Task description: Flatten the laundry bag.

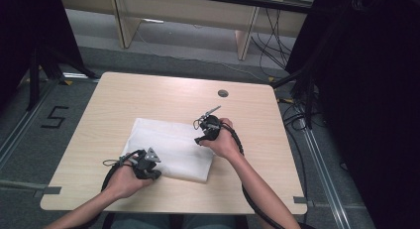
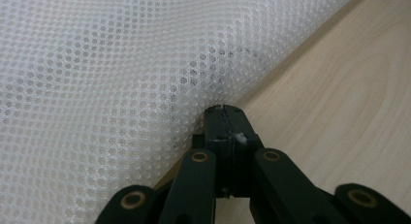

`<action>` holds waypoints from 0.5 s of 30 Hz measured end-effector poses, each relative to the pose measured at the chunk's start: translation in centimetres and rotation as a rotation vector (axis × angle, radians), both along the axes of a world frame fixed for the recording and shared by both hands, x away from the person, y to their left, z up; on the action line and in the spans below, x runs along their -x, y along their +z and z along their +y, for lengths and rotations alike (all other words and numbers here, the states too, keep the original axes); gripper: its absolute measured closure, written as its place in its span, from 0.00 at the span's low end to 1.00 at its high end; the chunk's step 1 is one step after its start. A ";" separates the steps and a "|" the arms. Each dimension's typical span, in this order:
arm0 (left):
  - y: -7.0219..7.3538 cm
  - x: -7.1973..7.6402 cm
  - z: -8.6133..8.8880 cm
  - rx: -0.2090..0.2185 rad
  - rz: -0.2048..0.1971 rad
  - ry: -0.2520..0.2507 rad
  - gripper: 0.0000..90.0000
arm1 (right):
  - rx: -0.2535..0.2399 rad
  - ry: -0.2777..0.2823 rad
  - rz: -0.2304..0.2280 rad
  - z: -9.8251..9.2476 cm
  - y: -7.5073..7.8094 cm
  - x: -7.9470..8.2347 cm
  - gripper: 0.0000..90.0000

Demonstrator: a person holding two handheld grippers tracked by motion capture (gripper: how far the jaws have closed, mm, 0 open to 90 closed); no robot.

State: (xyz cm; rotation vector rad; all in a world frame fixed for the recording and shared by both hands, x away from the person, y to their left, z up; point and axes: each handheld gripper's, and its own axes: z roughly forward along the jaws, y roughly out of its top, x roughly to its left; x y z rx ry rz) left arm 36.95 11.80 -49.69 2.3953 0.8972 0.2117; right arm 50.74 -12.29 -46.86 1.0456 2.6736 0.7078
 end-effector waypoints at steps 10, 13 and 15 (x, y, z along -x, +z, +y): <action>0.1 -0.2 -0.2 -0.008 0.007 -0.007 0.99 | 0.055 0.093 0.073 0.9 -1.5 -0.6 0.71; 0.1 -0.4 -0.2 -0.019 0.007 -0.014 0.99 | 0.060 0.120 0.102 1.2 -1.3 -0.4 0.87; 0.1 -0.4 -0.4 -0.009 0.003 0.001 1.00 | 0.077 0.145 0.118 1.5 -1.2 -0.2 0.96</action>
